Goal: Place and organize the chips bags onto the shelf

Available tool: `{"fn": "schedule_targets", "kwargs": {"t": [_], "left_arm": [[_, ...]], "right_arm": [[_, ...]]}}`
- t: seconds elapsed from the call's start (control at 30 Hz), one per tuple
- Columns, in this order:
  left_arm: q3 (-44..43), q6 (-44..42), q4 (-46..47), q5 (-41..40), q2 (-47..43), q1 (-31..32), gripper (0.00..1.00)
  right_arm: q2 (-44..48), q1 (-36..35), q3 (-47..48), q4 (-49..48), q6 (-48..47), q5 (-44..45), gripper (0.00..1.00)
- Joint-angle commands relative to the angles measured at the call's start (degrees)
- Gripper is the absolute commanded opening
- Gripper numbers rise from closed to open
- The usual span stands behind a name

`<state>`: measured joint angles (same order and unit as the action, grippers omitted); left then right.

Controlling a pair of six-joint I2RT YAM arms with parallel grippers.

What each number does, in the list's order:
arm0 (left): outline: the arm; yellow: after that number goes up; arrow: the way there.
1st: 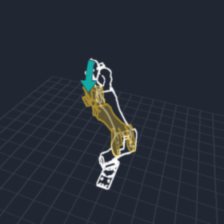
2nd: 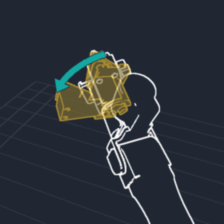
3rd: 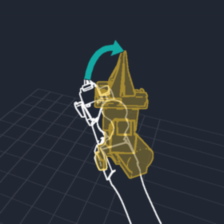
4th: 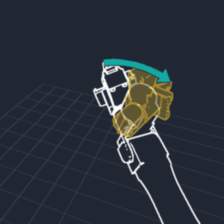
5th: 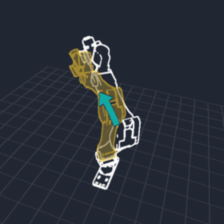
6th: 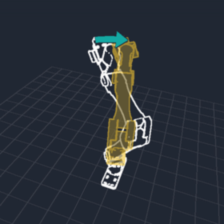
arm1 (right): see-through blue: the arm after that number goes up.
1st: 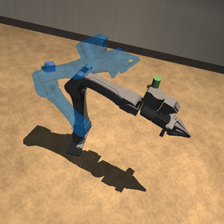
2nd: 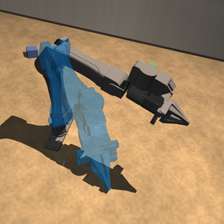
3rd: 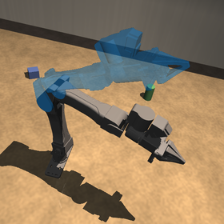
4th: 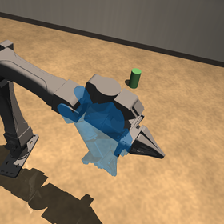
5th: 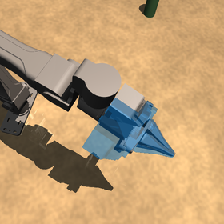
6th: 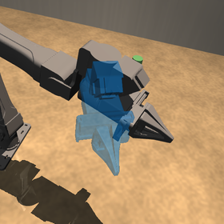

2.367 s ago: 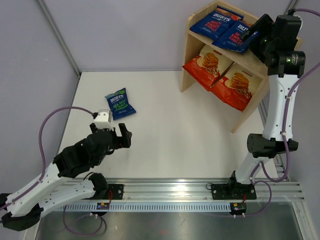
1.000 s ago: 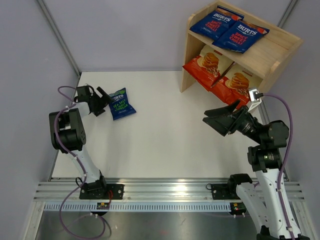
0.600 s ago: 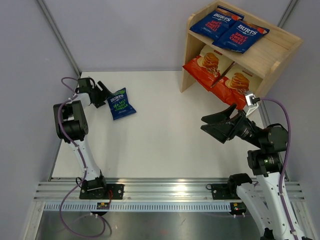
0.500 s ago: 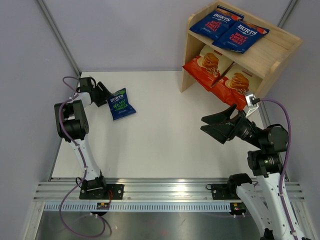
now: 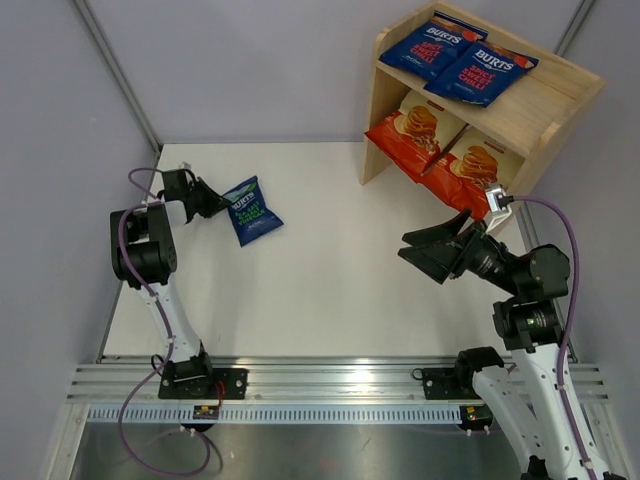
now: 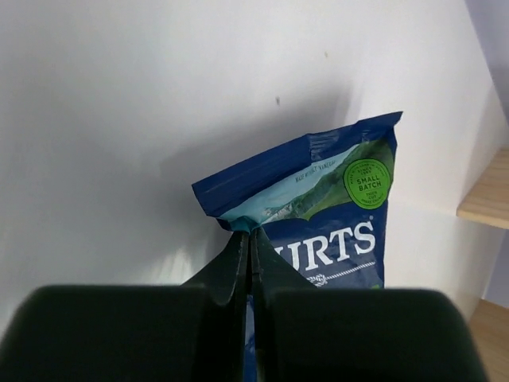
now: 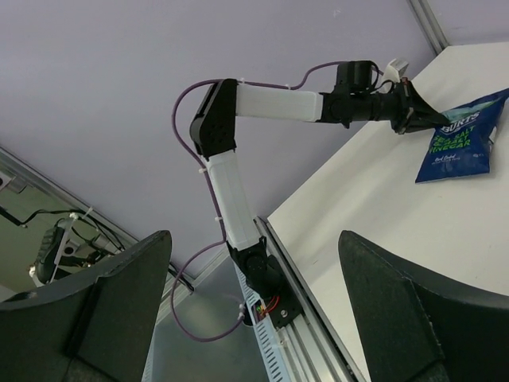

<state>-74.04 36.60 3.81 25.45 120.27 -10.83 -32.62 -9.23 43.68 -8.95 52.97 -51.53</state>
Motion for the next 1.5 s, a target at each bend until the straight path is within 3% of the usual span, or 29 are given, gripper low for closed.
{"fn": "schedule_targets", "kwargs": {"t": [0.0,0.13,0.33,0.53,0.67,0.93,1.2,1.3,1.33,1.47], "left_arm": [[4.77,3.39,13.84,4.68,-7.49,0.81,0.00],[9.17,7.42,24.73,10.92,-11.80,3.08,0.00],[17.25,9.63,30.44,12.95,-22.69,9.50,0.00],[26.73,19.72,43.54,14.89,-30.34,17.22,0.00],[28.08,26.58,49.27,14.10,-34.22,23.47,0.00],[27.29,33.00,52.52,9.35,-42.91,34.72,0.00],[24.12,36.79,51.21,5.49,-47.40,45.09,0.00],[24.47,37.84,51.20,3.29,-48.28,48.43,0.00],[25.08,38.45,51.47,2.77,-48.55,49.06,0.00],[25.53,38.73,50.77,1.18,-49.69,49.77,0.00]], "right_arm": [[-0.95,-0.52,-1.05,-0.10,-1.29,2.04,0.93],[-3.67,-0.61,-2.72,-0.28,-1.29,2.92,0.92],[-13.42,-4.99,-4.48,-1.15,-4.01,6.08,0.90],[-25.71,-11.67,-7.21,-9.49,-8.48,11.09,0.89],[-29.86,-13.35,-7.29,-11.70,-12.70,11.18,0.89],[-24.34,-13.44,-10.98,-11.71,-25.09,13.12,0.90],[-12.13,-13.44,-12.04,-8.98,-29.94,15.58,0.89],[-7.90,-13.44,-13.53,-13.01,-27.84,13.30,0.72],[-6.42,-13.53,-13.88,-15.63,-26.27,11.21,0.54],[-4.56,-13.44,-12.58,-16.54,-23.09,7.24,0.28]]}}
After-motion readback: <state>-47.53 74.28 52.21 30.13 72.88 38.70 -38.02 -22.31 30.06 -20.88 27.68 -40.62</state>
